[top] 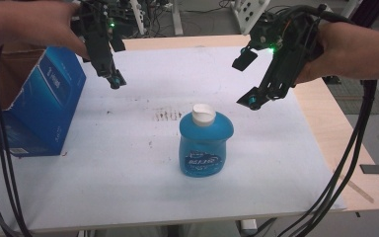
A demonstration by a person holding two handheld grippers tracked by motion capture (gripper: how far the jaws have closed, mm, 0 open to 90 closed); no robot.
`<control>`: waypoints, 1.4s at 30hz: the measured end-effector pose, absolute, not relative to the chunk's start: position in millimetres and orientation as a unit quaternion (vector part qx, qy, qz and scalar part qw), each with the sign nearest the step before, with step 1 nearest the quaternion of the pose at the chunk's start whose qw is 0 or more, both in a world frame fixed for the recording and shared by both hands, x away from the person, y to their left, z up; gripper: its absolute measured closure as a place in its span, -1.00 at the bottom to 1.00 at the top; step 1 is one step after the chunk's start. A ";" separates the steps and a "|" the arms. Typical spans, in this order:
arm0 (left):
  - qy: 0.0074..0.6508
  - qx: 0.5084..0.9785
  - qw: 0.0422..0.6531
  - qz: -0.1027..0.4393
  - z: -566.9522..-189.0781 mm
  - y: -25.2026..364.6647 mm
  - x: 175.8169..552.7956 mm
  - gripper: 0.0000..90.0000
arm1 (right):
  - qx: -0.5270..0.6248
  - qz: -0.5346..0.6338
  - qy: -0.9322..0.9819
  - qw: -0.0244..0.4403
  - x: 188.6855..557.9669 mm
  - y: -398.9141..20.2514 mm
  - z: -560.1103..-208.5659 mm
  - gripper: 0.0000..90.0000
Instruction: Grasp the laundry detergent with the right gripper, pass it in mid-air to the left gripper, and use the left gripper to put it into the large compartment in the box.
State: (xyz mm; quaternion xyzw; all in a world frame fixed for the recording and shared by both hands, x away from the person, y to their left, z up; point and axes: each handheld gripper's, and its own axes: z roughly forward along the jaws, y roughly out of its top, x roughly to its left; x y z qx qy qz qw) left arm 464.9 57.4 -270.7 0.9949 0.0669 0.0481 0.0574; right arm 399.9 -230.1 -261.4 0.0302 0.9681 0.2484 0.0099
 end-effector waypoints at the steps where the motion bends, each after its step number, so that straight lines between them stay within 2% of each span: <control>1: 0.067 0.995 0.058 0.047 -271.2 57.5 464.8 -0.95 | 0.029 0.252 0.967 0.009 398.0 -231.9 -262.6 -0.73; 27: 0.064 0.995 0.059 0.042 -284.1 56.9 463.8 -0.95 | 0.020 0.363 0.932 -0.018 358.5 -254.4 -309.5 -0.73; 42: 0.067 0.995 0.059 0.042 -285.0 55.9 464.9 -0.95 | 0.025 0.398 0.917 -0.023 355.0 -261.3 -333.5 -0.73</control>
